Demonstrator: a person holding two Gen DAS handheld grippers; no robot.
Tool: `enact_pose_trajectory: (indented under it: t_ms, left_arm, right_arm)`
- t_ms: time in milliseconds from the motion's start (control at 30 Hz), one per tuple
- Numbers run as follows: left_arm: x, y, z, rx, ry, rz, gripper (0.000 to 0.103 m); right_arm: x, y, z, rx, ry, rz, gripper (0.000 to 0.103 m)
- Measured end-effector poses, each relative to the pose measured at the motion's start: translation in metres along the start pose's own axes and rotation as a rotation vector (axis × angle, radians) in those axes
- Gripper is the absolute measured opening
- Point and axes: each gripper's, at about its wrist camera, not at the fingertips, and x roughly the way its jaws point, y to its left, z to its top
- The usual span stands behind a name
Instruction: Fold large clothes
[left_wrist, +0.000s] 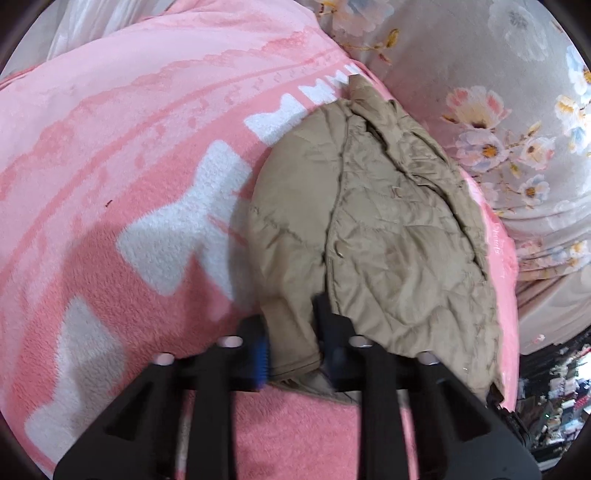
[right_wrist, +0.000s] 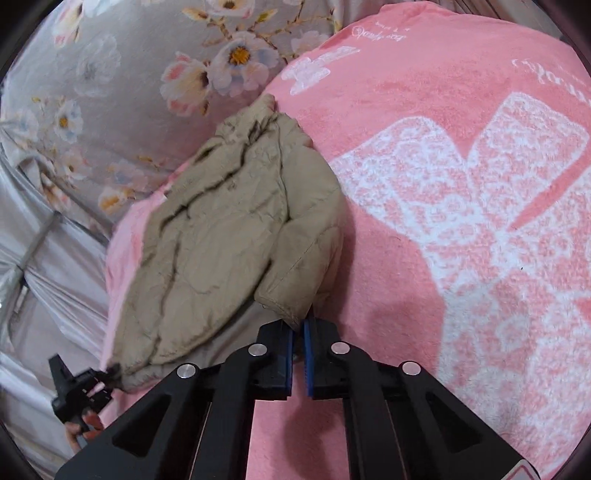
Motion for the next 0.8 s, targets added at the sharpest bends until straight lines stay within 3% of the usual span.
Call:
enact_pose_trajectory:
  t_ms: [200, 367, 533, 667, 800]
  left_arm:
    - [-0.053, -0.021, -0.006, 0.08, -0.077, -0.057, 0.005]
    - [-0.141, -0.039, -0.02, 0.149, -0.186, -0.147, 0.005]
    - [-0.22, -0.048, -0.029, 0.178, -0.285, -0.258, 0.005]
    - [-0.25, -0.064, -0.02, 0.222, -0.388, -0.25, 0.005]
    - [-0.226, -0.07, 0.018, 0.204, -0.403, -0.171, 0.006]
  right_arm:
    - [-0.069, 0.038, 0.003, -0.123, -0.19, 0.016, 0.002]
    - [-0.158, 0.08, -0.001, -0.289, -0.374, 0.071, 0.002]
    - [-0.217, 0.104, -0.002, -0.367, -0.499, 0.139, 0.002]
    - [-0.231, 0.122, 0.014, -0.421, -0.567, 0.159, 0.002]
    - [-0.193, 0.125, 0.05, -0.404, -0.556, 0.117, 0.002]
